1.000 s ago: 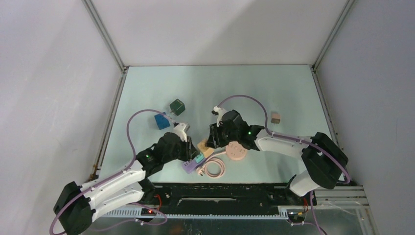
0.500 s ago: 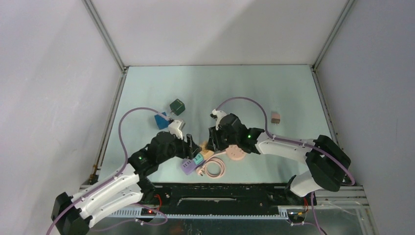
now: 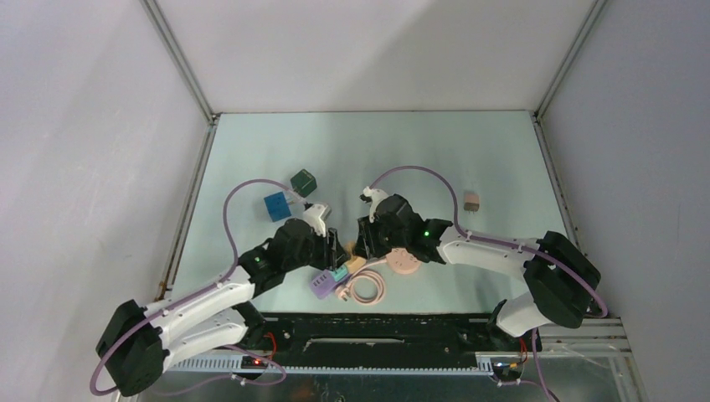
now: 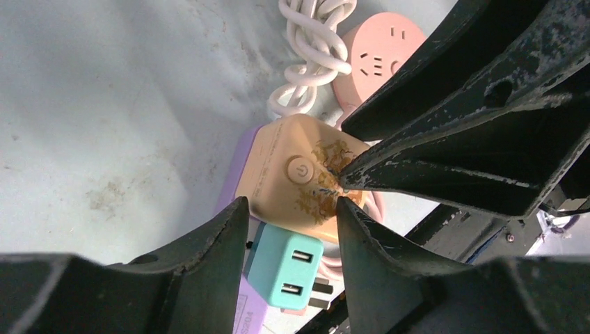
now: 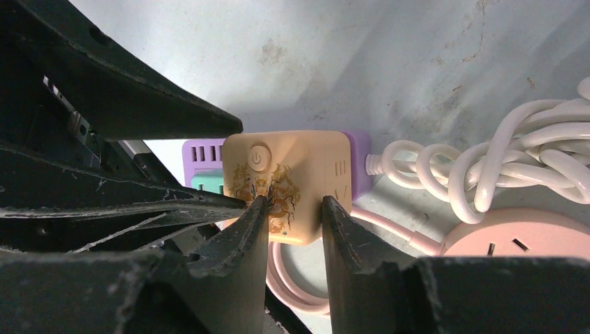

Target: Insert the plug

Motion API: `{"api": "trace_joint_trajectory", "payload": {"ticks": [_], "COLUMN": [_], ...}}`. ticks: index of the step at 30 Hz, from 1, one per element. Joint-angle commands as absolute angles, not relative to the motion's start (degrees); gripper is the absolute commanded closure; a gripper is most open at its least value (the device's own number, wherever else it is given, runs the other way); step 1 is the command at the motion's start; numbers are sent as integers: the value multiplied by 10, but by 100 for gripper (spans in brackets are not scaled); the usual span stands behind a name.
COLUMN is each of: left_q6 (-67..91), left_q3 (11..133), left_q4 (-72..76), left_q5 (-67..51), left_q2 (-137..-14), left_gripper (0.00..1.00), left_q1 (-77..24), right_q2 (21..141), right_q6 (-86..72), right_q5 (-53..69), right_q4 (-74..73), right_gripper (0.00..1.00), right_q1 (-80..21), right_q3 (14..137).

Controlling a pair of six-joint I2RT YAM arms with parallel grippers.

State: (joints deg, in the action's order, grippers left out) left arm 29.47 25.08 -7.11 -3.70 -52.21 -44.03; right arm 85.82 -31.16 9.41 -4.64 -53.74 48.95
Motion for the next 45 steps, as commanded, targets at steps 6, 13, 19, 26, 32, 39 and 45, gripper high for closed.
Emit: {"api": "trace_joint_trajectory", "payload": {"ticks": [6, 13, 19, 26, 32, 39, 45], "left_q6": [291, 294, 277, 240, 201, 213, 262], "left_q3": [226, 216, 254, 357, 419, 473, 556], "left_q4": [-52, -60, -83, -126, -133, -163, -256], "left_q5": [-19, -6, -12, 14, 13, 67, 199], "left_q2": [-575, -574, -501, -458, -496, -574, -703], "left_gripper": [58, 66, 49, 16, 8, 1, 0], "left_q1": [-439, -439, -439, -436, -385, -253, -158], "right_q2": [937, 950, 890, 796, 706, 653, 575], "right_q6": [-307, -306, -270, -240, -222, -209, -222], "right_q5": [82, 70, 50, 56, 23, -15, -13], "right_q4": [-206, -202, -235, -219, -215, -241, -224], "right_gripper": [100, 100, 75, 34, 21, 12, 5], "right_q1": [-562, -566, -562, -530, -486, -429, -384], "right_q3": [414, 415, 475, 546, 563, 513, 444]}}
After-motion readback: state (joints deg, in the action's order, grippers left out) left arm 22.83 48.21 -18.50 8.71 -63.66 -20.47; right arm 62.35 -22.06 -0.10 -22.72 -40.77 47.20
